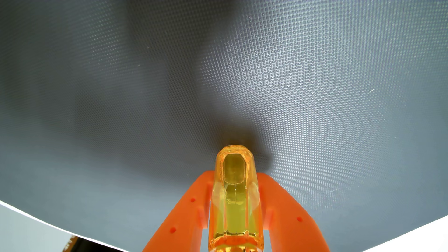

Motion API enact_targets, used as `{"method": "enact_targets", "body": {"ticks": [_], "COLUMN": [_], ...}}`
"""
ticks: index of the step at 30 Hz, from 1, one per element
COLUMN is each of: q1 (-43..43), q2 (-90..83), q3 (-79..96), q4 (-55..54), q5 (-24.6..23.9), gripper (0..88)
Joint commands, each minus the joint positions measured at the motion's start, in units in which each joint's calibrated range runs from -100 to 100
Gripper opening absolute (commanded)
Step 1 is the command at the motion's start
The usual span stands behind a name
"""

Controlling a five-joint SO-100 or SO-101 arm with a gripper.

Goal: Grab the eyedrops

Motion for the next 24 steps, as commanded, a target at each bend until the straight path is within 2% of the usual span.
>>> {"method": "enact_targets", "body": {"ticks": [1, 7, 17, 24], "q1": [-0.1, 0.2, 3.8, 8.3], "q2": [-0.8, -1.8, -13.4, -15.7], "q3": [-2.4, -3.4, -5.8, -6.1], "q4": [0.4, 2.4, 10.3, 9.9], "q5": [-0.4, -2.3, -5.6, -11.1], "gripper": [0.7, 0.5, 0.5, 0.5]}}
